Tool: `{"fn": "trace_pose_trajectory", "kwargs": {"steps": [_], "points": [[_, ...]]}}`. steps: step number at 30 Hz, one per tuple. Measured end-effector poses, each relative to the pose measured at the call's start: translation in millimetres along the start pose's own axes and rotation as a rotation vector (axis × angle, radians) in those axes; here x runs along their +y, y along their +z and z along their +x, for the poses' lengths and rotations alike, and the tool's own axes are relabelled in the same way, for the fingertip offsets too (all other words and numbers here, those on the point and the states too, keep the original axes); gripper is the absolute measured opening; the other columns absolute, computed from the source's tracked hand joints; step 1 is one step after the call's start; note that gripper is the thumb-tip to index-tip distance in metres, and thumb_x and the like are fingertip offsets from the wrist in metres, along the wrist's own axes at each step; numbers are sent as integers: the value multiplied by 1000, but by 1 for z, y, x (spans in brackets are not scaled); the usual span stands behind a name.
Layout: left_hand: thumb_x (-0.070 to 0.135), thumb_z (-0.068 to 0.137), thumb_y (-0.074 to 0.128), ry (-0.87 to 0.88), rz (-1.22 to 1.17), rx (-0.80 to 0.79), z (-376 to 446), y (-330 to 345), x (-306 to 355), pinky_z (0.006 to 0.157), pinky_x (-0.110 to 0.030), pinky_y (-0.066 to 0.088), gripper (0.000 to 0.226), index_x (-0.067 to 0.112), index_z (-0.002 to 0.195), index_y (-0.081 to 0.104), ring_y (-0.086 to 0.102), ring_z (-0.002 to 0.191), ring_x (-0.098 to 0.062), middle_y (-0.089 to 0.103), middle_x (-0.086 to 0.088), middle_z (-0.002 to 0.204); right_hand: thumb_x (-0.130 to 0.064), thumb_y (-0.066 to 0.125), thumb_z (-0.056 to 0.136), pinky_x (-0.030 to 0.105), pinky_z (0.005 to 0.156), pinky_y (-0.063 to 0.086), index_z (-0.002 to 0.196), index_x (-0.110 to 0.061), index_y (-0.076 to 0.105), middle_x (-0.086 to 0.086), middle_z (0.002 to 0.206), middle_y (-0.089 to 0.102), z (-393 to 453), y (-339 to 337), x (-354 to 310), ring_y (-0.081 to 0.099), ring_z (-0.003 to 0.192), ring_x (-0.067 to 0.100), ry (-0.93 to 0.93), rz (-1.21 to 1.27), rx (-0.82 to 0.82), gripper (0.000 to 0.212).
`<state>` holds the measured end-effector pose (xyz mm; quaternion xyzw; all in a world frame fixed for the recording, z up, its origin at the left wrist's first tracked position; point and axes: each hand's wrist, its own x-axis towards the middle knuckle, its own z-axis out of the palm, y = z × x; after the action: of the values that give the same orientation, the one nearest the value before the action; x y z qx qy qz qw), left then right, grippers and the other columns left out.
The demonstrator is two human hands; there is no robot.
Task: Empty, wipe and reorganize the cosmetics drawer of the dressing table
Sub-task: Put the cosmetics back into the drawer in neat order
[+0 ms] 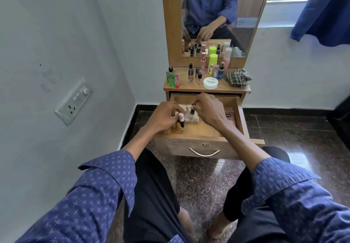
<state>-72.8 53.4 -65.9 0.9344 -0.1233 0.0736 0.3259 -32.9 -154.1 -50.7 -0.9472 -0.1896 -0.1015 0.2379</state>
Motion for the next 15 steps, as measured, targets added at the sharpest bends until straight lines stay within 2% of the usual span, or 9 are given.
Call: {"fn": "trace_pose_trajectory", "kwargs": {"steps": [3, 7, 11, 15], "points": [[15, 84, 82, -50, 9, -14, -8, -3, -8, 88, -30, 50, 18, 23, 101, 83, 65, 98, -9, 76, 8, 107, -30, 73, 92, 33, 69, 50, 100, -27, 75, -3, 101, 74, -1, 15, -7, 70, 93, 26, 13, -23, -49, 9], [12, 85, 81, -109, 49, -37, -16, -4, -14, 80, -24, 41, 17, 19, 100, 82, 61, 95, -7, 76, 5, 107, -27, 72, 93, 32, 67, 49, 98, -26, 73, -2, 96, 75, -1, 29, -14, 72, 87, 28, 22, -39, -75, 6], [4, 84, 74, -123, 69, -40, -19, 1, -19, 85, -26, 46, 24, 17, 101, 83, 65, 99, -13, 74, 3, 106, -25, 74, 92, 37, 69, 57, 98, -24, 72, 1, 92, 74, -3, 38, -17, 71, 85, 28, 36, -70, -80, 6], [7, 84, 74, -100, 127, -40, -18, 4, -23, 90, -29, 49, 22, 18, 102, 83, 66, 100, -15, 73, 3, 107, -23, 75, 91, 35, 66, 55, 94, -24, 71, -2, 85, 72, -3, 44, -18, 70, 79, 27, 50, -71, -69, 5]]}}
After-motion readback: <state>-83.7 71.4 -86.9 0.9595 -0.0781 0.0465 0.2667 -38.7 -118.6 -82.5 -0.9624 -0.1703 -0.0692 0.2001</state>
